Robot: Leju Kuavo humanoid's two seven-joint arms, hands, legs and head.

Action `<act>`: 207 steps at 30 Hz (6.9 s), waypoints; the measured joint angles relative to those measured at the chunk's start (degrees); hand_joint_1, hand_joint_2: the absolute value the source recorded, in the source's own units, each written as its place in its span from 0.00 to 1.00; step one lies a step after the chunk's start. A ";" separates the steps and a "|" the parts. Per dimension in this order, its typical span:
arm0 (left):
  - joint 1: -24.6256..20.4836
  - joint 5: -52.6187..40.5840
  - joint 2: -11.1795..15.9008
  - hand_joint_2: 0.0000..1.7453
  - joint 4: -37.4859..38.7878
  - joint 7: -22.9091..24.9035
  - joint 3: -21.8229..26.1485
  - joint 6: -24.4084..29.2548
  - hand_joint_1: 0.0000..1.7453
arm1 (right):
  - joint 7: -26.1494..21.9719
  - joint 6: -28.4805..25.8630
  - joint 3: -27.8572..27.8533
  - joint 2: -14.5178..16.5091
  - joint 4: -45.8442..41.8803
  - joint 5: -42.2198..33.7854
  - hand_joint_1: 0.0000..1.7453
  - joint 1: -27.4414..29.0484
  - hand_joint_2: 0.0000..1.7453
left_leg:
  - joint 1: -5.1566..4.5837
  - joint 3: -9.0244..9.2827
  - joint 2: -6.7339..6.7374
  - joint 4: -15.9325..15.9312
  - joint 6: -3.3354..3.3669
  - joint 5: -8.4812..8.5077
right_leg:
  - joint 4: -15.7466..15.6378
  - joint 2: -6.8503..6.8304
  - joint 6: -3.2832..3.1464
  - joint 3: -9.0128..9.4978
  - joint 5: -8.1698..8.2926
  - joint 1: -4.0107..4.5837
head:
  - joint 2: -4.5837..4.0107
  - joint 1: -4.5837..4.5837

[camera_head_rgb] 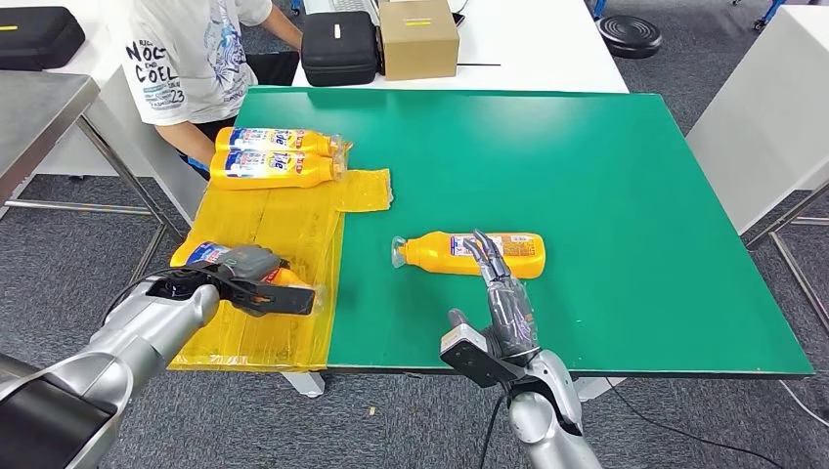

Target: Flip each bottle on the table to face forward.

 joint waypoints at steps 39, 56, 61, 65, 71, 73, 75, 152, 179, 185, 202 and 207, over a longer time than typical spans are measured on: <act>0.05 2.68 -0.49 1.00 1.26 -2.14 0.11 -2.21 0.00 | -0.98 -0.15 0.00 -0.26 0.84 -0.85 0.00 0.52 0.00 | 0.01 0.26 -0.10 -0.02 -0.15 0.14 | 0.01 -0.04 -0.05 0.25 0.03 0.00 | 0.00 0.00; -0.44 3.62 -0.14 1.00 1.27 -4.10 0.12 -2.65 0.00 | -1.32 -0.20 0.00 -0.55 0.92 -1.05 0.00 1.10 0.00 | 0.01 0.16 -0.10 -0.02 -0.15 0.14 | 0.01 -0.04 -0.05 0.16 0.03 0.01 | 0.00 0.00; -0.72 4.70 0.10 1.00 1.25 -5.16 0.22 -2.41 0.00 | -1.49 -0.20 0.00 -0.55 1.25 -1.25 0.00 0.72 0.00 | 0.01 0.12 -0.09 -0.01 -0.15 0.15 | 0.02 -0.04 -0.05 0.13 0.03 0.01 | 0.00 0.00; -0.73 5.16 0.19 1.00 1.24 -5.57 0.42 -2.20 0.00 | -1.72 -0.20 0.00 -0.55 1.68 -1.64 0.00 0.32 0.00 | 0.01 0.09 -0.10 -0.01 -0.15 0.15 | 0.02 -0.04 -0.05 0.10 0.03 0.01 | 0.00 0.00; -0.73 5.32 0.51 1.00 0.97 -5.80 0.59 -2.02 0.00 | -1.98 -0.20 0.00 -0.55 2.03 -1.82 0.00 0.32 0.00 | 0.01 0.03 -0.09 -0.01 -0.15 0.15 | 0.02 -0.04 -0.05 0.03 0.03 0.01 | 0.00 0.01; -0.73 5.33 0.63 1.00 0.84 -5.92 0.59 -1.96 0.00 | -2.01 -0.20 0.00 -0.55 2.04 -1.83 0.00 0.33 0.00 | 0.01 0.01 -0.09 -0.01 -0.15 0.15 | 0.02 -0.04 -0.05 0.00 0.03 0.01 | 0.00 0.01; -0.72 5.37 0.71 1.00 0.68 -6.03 0.59 -1.78 0.00 | -2.01 -0.20 0.00 -0.56 2.04 -1.83 0.00 0.33 0.00 | 0.01 -0.02 -0.09 -0.01 -0.15 0.15 | 0.02 -0.04 -0.05 -0.02 0.03 0.01 | 0.00 0.01; 20.30 32.67 -7.77 1.00 -34.70 -22.24 13.49 22.61 0.00 | 3.86 6.13 -7.97 -7.67 13.61 6.56 0.00 -12.72 1.00 | 0.04 -0.21 -0.02 0.02 -0.13 0.09 | 0.01 -0.03 -0.02 -0.20 0.04 0.04 | 0.00 -0.02; 16.23 35.08 -11.51 1.00 -25.24 -24.18 14.48 23.01 0.00 | 6.00 18.87 -5.17 -15.73 52.24 13.16 0.00 -38.61 1.00 | -0.06 -0.26 -0.05 0.06 -0.01 0.17 | 0.03 -0.04 0.06 -0.20 0.09 -0.05 | 0.00 -0.02; 15.97 35.08 -11.51 1.00 -24.79 -24.18 14.45 23.20 0.00 | 5.84 19.41 -4.28 -15.49 52.99 13.88 0.00 -39.78 1.00 | -0.06 -0.29 -0.04 0.06 -0.01 0.17 | 0.03 -0.04 0.07 -0.21 0.09 -0.05 | 0.00 -0.02; 13.84 36.08 -11.27 1.00 -21.64 -24.53 13.10 22.64 0.00 | 3.15 22.19 1.85 -12.39 56.18 13.64 0.00 -44.69 1.00 | -0.04 -0.27 -0.06 0.06 -0.01 0.18 | 0.03 -0.04 0.06 -0.23 0.09 -0.03 | 0.00 -0.03; 13.70 35.92 -11.46 1.00 -21.08 -24.57 12.48 22.44 0.00 | 3.13 22.81 2.79 -10.80 56.83 13.58 0.00 -43.32 1.00 | -0.03 -0.27 -0.05 0.06 -0.01 0.18 | 0.03 -0.04 0.05 -0.23 0.08 -0.02 | 0.00 -0.01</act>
